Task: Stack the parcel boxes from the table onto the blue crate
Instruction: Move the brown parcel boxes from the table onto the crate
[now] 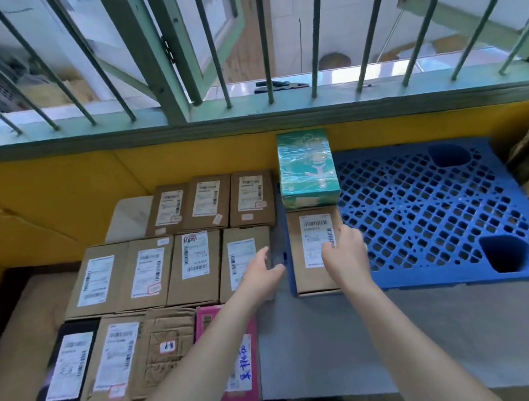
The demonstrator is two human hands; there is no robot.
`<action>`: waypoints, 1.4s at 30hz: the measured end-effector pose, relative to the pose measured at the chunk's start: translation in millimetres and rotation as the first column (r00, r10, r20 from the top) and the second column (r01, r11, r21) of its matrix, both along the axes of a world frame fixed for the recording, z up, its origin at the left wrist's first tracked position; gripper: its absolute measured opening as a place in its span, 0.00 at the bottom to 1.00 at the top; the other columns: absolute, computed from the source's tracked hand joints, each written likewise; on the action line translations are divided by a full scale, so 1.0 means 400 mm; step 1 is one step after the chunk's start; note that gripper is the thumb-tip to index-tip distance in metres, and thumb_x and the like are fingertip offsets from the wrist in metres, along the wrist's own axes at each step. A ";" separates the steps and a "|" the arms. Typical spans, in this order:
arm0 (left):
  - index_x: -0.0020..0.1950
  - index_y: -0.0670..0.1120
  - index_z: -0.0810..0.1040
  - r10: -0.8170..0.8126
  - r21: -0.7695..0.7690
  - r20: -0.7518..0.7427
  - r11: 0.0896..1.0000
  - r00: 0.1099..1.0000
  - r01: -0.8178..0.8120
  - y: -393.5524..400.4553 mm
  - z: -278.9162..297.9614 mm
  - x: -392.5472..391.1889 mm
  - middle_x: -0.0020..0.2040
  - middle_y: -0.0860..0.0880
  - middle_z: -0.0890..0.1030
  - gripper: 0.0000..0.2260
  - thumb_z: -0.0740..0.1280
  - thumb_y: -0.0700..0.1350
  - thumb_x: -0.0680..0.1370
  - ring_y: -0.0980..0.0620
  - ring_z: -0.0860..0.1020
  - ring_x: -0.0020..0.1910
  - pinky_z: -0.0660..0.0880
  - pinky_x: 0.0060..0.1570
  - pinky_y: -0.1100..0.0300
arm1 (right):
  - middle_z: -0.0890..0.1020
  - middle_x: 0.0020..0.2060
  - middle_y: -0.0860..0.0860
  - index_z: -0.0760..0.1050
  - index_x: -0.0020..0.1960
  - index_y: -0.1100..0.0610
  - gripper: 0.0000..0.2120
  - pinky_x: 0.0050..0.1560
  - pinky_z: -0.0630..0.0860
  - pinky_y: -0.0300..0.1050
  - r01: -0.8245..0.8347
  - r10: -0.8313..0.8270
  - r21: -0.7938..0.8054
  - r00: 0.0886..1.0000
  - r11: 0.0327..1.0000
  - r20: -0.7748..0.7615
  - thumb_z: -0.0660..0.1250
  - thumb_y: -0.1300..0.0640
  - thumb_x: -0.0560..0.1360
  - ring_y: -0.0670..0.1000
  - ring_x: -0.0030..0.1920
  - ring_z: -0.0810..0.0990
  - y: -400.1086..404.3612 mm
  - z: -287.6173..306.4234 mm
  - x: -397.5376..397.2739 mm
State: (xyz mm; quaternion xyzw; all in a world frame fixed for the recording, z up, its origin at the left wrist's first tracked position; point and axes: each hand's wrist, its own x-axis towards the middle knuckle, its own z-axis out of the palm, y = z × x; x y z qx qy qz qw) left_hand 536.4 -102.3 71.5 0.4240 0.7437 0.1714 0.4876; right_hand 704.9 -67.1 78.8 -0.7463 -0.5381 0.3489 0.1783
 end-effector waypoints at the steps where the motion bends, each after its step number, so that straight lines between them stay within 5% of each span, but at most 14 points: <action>1: 0.79 0.48 0.57 0.033 0.007 -0.009 0.999 0.999 -0.033 0.000 0.002 -0.036 0.77 0.46 0.64 0.30 0.64 0.47 0.79 0.48 0.66 0.73 0.68 0.67 0.54 | 0.68 0.68 0.57 0.67 0.70 0.60 0.20 0.59 0.71 0.52 -0.016 0.016 0.047 1.000 0.999 0.003 0.58 0.57 0.79 0.58 0.65 0.69 0.003 0.014 -0.038; 4: 0.78 0.47 0.59 0.155 0.043 -0.040 0.987 0.987 -0.153 0.001 0.016 -0.168 0.75 0.46 0.67 0.27 0.63 0.44 0.80 0.50 0.71 0.65 0.68 0.54 0.61 | 0.68 0.70 0.58 0.65 0.73 0.61 0.23 0.64 0.66 0.47 -0.107 0.117 0.097 0.988 0.989 -0.099 0.59 0.58 0.79 0.57 0.68 0.68 0.023 0.057 -0.174; 8: 0.76 0.47 0.63 0.293 0.085 -0.069 0.954 0.954 -0.287 0.006 0.023 -0.378 0.73 0.46 0.69 0.25 0.63 0.45 0.80 0.48 0.70 0.69 0.66 0.60 0.59 | 0.69 0.71 0.55 0.63 0.76 0.58 0.24 0.47 0.67 0.31 -0.257 0.258 0.037 0.935 0.966 -0.244 0.59 0.57 0.80 0.48 0.53 0.76 0.062 0.080 -0.374; 12: 0.74 0.47 0.67 0.401 0.094 -0.038 0.913 0.915 -0.396 0.030 -0.008 -0.590 0.71 0.47 0.72 0.22 0.63 0.44 0.79 0.49 0.71 0.68 0.68 0.61 0.57 | 0.73 0.69 0.53 0.65 0.75 0.57 0.22 0.55 0.71 0.43 -0.309 0.265 -0.072 0.896 0.948 -0.357 0.58 0.55 0.81 0.51 0.58 0.75 0.101 0.053 -0.585; 14: 0.74 0.46 0.67 0.423 0.091 -0.018 0.903 0.906 -0.420 0.055 -0.033 -0.689 0.70 0.47 0.72 0.22 0.62 0.43 0.80 0.48 0.72 0.67 0.67 0.58 0.59 | 0.73 0.69 0.55 0.67 0.73 0.59 0.21 0.64 0.71 0.49 -0.311 0.241 -0.133 0.893 0.941 -0.381 0.58 0.55 0.82 0.56 0.66 0.74 0.128 0.025 -0.694; 17: 0.75 0.44 0.66 0.411 0.086 -0.013 0.909 0.911 -0.409 0.095 -0.067 -0.824 0.71 0.45 0.72 0.22 0.62 0.43 0.80 0.47 0.72 0.67 0.68 0.58 0.60 | 0.68 0.74 0.52 0.63 0.76 0.56 0.23 0.65 0.65 0.44 -0.298 0.179 -0.231 0.887 0.926 -0.426 0.58 0.53 0.82 0.54 0.73 0.68 0.163 -0.018 -0.859; 24: 0.76 0.44 0.65 0.272 0.056 -0.061 0.961 0.960 -0.269 0.216 -0.136 -1.002 0.73 0.46 0.71 0.24 0.61 0.46 0.81 0.47 0.69 0.71 0.64 0.70 0.55 | 0.68 0.74 0.53 0.58 0.78 0.56 0.26 0.55 0.62 0.41 -0.179 0.042 -0.361 0.933 0.915 -0.356 0.59 0.55 0.82 0.55 0.73 0.67 0.277 -0.111 -1.078; 28: 0.76 0.45 0.64 0.219 0.028 -0.043 0.976 0.975 -0.218 0.284 -0.174 -1.029 0.73 0.45 0.71 0.24 0.61 0.47 0.80 0.45 0.69 0.72 0.64 0.69 0.54 | 0.67 0.75 0.56 0.55 0.79 0.59 0.30 0.63 0.65 0.44 -0.054 -0.115 -0.456 0.935 0.888 -0.335 0.62 0.54 0.81 0.57 0.73 0.66 0.331 -0.163 -1.121; 36: 0.74 0.44 0.67 0.232 -0.145 0.040 0.964 0.972 -0.224 0.375 -0.210 -1.026 0.70 0.44 0.73 0.22 0.61 0.48 0.80 0.43 0.72 0.68 0.66 0.56 0.60 | 0.77 0.57 0.53 0.67 0.66 0.57 0.18 0.51 0.68 0.45 0.096 -0.273 -0.476 0.908 0.874 -0.318 0.64 0.55 0.78 0.53 0.52 0.73 0.381 -0.229 -1.174; 39: 0.73 0.43 0.67 0.352 -0.167 0.118 0.929 0.929 -0.331 0.391 -0.210 -1.047 0.69 0.43 0.74 0.24 0.64 0.47 0.78 0.43 0.73 0.66 0.70 0.59 0.57 | 0.78 0.54 0.52 0.66 0.56 0.55 0.11 0.56 0.73 0.45 0.138 -0.338 -0.497 0.878 0.857 -0.339 0.65 0.55 0.78 0.52 0.53 0.77 0.397 -0.239 -1.184; 42: 0.72 0.42 0.67 0.417 -0.186 0.178 0.904 0.891 -0.386 0.399 -0.215 -1.062 0.67 0.44 0.74 0.24 0.64 0.47 0.78 0.46 0.72 0.61 0.67 0.55 0.58 | 0.81 0.55 0.55 0.69 0.60 0.57 0.14 0.60 0.78 0.49 0.156 -0.391 -0.512 0.832 0.845 -0.393 0.66 0.56 0.76 0.53 0.51 0.82 0.406 -0.245 -1.182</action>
